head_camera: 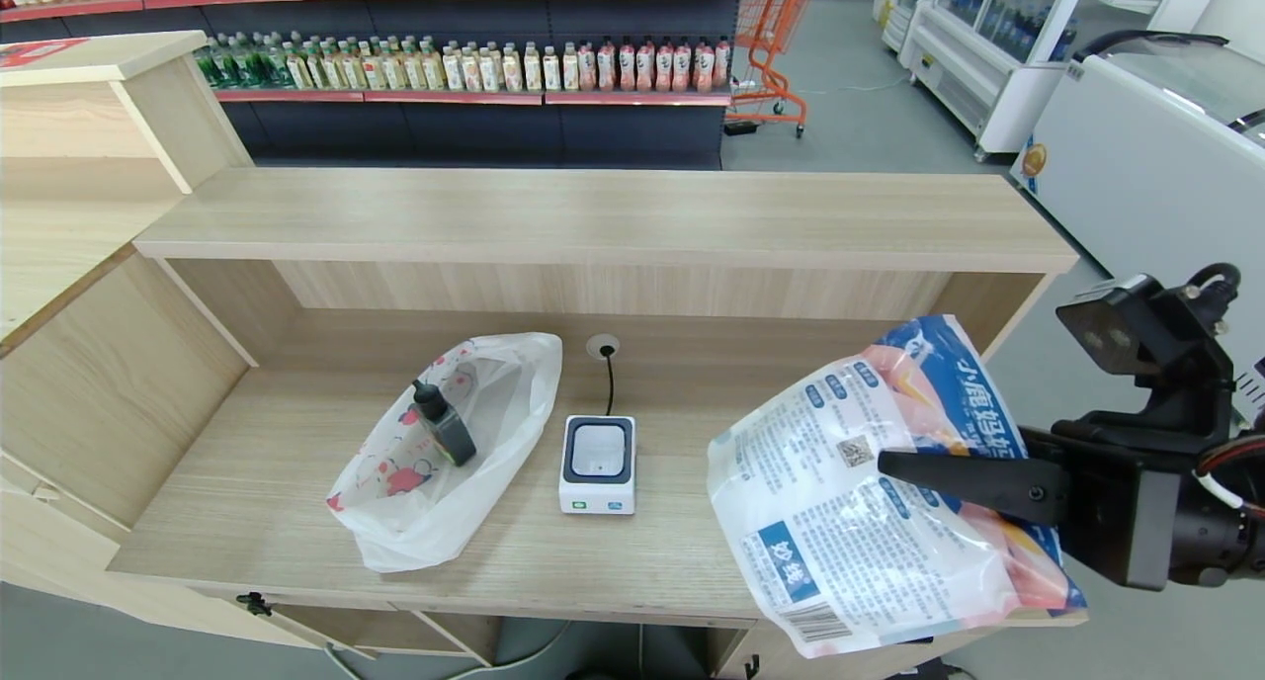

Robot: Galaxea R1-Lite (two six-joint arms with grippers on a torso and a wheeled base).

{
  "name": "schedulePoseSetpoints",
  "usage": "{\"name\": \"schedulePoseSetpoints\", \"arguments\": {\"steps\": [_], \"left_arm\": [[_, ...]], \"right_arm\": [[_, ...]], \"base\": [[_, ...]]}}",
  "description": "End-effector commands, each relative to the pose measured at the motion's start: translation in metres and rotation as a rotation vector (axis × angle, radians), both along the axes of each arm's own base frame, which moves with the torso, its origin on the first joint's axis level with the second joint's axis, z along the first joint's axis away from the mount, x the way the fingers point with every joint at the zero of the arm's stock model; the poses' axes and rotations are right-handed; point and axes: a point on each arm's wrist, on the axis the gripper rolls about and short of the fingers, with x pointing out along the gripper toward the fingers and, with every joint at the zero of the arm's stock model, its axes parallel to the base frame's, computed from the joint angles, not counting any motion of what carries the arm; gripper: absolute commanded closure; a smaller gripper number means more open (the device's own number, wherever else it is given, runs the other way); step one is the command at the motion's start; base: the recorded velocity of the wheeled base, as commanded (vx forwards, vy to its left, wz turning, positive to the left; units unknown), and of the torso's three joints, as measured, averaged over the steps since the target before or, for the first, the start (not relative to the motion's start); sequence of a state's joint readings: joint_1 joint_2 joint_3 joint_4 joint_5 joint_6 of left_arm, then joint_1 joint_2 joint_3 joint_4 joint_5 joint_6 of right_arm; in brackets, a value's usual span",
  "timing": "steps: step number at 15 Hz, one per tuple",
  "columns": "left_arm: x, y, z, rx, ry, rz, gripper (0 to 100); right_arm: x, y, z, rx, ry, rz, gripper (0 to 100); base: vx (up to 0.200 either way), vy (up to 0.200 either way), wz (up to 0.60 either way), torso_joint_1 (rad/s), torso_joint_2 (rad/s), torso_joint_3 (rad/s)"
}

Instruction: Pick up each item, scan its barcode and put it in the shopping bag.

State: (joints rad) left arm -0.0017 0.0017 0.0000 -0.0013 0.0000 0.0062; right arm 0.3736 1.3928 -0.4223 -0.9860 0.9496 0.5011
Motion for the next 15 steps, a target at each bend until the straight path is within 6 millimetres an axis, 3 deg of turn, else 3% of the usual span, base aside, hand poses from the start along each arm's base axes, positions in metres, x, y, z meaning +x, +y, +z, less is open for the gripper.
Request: {"name": "schedulePoseSetpoints", "arguments": {"steps": [1,7,9,12,15], "left_arm": [[0.000,0.000,0.000,0.000,0.000,0.000,0],[0.000,0.000,0.000,0.000,0.000,0.000,0],[0.000,0.000,0.000,0.000,0.000,0.000,0],[0.000,0.000,0.000,0.000,0.000,0.000,0],[0.000,0.000,0.000,0.000,0.000,0.000,0]], "right_arm": [[0.001,0.000,-0.005,-0.008,0.019,-0.001,100],[0.001,-0.001,-0.002,-0.005,-0.005,-0.012,100],[0.004,-0.014,0.005,-0.063,-0.239,-0.171,100],[0.009,-0.046,-0.012,-0.449,-0.707,-0.462,100],[0.008,-0.079,-0.013,-0.747,-0.977,-0.556,100]], "base": [[0.000,0.000,0.00,0.000,0.00,0.000],[0.000,0.000,0.00,0.000,0.00,0.000],[0.000,0.000,0.00,0.000,0.00,0.000],[0.000,0.000,0.00,0.000,0.00,0.000],[0.000,0.000,0.00,0.000,0.00,0.000]]}}
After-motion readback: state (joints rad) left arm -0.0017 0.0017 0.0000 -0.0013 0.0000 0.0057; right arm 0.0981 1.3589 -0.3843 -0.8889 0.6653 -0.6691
